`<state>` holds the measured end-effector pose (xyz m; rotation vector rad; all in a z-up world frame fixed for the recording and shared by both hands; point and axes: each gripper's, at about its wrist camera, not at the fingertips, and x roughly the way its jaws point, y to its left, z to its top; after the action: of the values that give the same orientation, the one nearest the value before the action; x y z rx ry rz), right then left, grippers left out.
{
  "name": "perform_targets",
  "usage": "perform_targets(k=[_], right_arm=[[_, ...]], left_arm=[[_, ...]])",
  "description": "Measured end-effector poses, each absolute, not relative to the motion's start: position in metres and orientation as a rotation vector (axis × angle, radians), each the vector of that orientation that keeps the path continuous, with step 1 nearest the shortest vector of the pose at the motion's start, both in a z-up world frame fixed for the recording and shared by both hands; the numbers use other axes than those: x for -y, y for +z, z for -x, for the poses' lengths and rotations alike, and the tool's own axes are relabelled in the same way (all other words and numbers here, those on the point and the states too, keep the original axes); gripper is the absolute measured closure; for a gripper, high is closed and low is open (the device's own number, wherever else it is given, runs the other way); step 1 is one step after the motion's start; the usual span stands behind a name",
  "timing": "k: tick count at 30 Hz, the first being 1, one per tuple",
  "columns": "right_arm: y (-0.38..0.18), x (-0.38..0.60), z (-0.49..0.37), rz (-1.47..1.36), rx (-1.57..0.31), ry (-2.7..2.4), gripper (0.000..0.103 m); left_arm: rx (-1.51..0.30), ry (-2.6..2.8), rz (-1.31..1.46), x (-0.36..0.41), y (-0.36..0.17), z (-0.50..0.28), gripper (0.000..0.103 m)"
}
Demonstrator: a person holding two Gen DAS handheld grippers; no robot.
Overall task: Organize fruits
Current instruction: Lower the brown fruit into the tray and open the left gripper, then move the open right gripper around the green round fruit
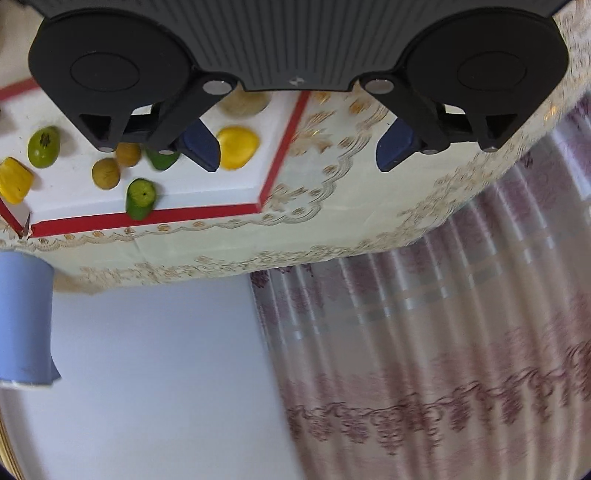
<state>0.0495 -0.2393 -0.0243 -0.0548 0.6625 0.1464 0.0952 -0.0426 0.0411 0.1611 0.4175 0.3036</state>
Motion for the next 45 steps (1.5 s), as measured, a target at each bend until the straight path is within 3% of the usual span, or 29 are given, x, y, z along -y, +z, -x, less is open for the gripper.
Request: perform_targets(k=[8, 16, 19, 37, 45], right_arm=[[-0.024, 0.239, -0.049, 0.055, -0.662, 0.146, 0.0], [-0.025, 0.239, -0.05, 0.055, -0.662, 0.146, 0.0], [-0.025, 0.239, -0.05, 0.055, -0.662, 0.146, 0.0], [-0.023, 0.236, -0.047, 0.076, -0.646, 0.13, 0.002], [-0.021, 0.241, -0.041, 0.058, -0.635, 0.13, 0.015]], left_arm=[[-0.457, 0.208, 0.04, 0.0, 0.019, -0.058, 0.009], [-0.401, 0.167, -0.021, 0.008, 0.004, -0.049, 0.009], [-0.421, 0.175, -0.053, 0.014, 0.001, -0.051, 0.002], [-0.496, 0.214, -0.074, 0.014, -0.005, -0.06, 0.002], [-0.514, 0.221, -0.084, 0.014, -0.006, -0.063, 0.002]])
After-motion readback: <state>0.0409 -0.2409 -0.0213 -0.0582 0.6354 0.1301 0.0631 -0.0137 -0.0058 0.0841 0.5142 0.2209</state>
